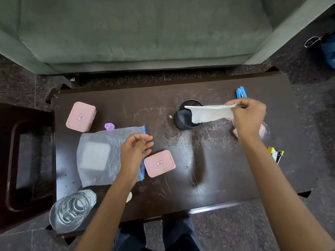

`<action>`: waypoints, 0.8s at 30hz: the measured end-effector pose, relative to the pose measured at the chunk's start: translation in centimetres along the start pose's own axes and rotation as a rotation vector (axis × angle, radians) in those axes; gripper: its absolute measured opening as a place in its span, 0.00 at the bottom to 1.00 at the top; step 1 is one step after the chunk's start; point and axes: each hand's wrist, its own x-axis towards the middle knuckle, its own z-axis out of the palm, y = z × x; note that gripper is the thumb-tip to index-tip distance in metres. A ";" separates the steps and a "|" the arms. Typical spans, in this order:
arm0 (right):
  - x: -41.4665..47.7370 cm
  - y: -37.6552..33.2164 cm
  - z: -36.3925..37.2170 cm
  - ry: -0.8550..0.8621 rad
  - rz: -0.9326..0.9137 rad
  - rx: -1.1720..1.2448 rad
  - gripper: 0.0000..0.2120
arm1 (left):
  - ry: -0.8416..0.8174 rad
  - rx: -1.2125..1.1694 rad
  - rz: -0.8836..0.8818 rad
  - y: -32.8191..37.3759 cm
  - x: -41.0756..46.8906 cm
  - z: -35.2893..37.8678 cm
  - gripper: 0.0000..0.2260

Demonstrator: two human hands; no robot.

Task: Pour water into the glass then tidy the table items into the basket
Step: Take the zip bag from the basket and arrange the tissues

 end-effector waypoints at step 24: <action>-5.7 -0.7 3.5 0.016 -0.648 -0.500 0.20 | -0.092 0.185 0.127 1.4 0.2 -1.3 0.12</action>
